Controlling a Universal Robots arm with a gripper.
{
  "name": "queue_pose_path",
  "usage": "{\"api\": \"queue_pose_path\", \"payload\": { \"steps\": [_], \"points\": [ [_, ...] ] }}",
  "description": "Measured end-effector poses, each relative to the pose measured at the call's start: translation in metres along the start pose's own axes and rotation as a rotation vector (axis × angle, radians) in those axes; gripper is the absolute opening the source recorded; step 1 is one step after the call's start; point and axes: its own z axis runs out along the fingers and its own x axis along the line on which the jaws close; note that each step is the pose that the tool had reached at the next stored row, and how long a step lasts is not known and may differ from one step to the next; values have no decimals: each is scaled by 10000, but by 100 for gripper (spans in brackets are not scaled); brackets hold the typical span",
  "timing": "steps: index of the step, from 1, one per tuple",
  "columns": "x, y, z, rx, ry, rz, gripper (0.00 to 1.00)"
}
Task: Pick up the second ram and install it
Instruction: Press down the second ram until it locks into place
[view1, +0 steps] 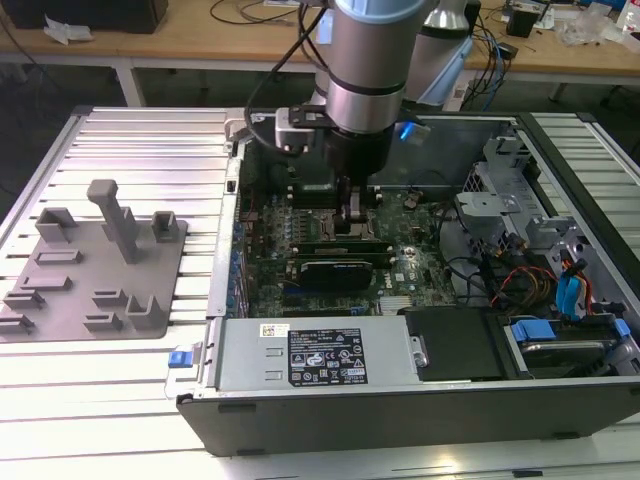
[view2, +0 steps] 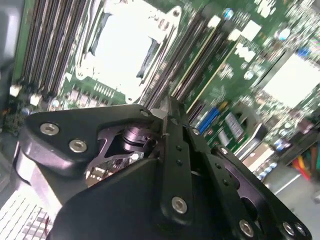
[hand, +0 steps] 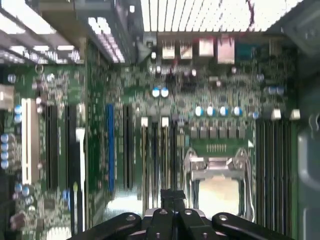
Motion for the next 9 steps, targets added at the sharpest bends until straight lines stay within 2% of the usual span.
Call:
{"api": "queue_pose_path", "payload": {
  "steps": [1, 9],
  "points": [
    [0, -34, -1, 1, 1, 0, 8],
    [0, -36, 0, 0, 0, 1, 8]
  ]
}}
